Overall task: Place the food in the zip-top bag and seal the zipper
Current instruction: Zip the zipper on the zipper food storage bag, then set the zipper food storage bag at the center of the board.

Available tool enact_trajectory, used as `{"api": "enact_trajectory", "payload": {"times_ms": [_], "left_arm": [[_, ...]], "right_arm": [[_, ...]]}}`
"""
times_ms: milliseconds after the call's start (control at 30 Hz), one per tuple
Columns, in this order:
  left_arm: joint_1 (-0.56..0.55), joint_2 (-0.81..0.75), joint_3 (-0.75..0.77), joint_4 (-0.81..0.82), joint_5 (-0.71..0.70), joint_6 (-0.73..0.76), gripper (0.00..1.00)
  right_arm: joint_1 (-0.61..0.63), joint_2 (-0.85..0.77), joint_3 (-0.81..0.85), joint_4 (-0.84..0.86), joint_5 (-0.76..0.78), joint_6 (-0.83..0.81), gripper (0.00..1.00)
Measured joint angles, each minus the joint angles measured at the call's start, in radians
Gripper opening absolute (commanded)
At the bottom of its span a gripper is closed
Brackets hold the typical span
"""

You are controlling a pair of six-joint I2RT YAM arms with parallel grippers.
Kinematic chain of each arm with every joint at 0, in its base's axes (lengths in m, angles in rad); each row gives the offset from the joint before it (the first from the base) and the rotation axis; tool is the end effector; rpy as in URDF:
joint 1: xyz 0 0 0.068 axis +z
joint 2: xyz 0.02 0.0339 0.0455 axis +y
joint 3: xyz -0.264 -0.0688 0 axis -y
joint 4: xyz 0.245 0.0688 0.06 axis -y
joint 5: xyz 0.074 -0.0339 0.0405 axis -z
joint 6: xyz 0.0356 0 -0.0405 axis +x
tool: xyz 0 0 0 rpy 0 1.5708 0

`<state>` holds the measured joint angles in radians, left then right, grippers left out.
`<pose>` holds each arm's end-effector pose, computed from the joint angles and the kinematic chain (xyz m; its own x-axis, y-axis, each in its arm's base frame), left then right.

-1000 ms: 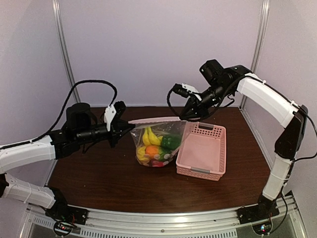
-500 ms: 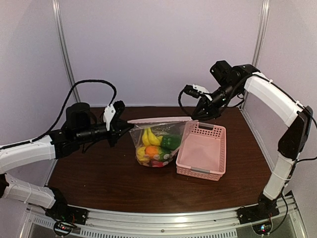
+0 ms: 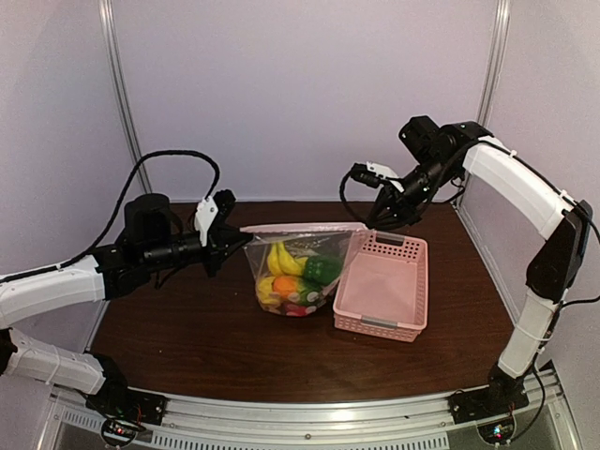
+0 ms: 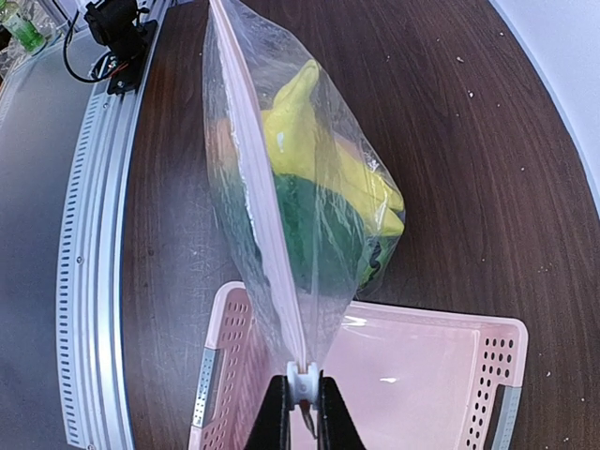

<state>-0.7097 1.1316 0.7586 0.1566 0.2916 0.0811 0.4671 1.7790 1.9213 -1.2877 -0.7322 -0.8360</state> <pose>0.1931 -0.1794 0.2958 -0.0945 0.1835 -0.9785 0.8475 0.5305 0.0176 0.3018 0.1789 0.3744 -0.1140 -0.6755 -0.7285 -0.9931 0.0576 0.1021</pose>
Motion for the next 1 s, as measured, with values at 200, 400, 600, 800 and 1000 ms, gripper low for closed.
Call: {"api": "enact_trajectory", "payload": {"times_ms": [200,400,600,800,1000], "left_arm": [[0.003,0.009,-0.001,0.004,0.003,-0.001,0.00],[0.019,0.098,0.034,0.018,-0.005,-0.037,0.00],[0.060,0.264,0.264,-0.019,-0.068,-0.021,0.00],[0.171,0.316,0.420,-0.032,-0.048,0.024,0.00],[0.181,0.246,0.331,-0.058,0.069,0.030,0.13]], "right_arm": [[-0.008,0.000,0.000,-0.003,0.005,-0.003,0.00],[-0.003,0.032,0.053,-0.003,0.016,0.018,0.00],[0.016,0.177,0.286,0.068,0.020,0.117,0.00],[0.021,0.240,0.409,0.206,0.042,0.175,0.00],[0.047,0.087,0.076,0.380,-0.002,0.208,0.05]]}}
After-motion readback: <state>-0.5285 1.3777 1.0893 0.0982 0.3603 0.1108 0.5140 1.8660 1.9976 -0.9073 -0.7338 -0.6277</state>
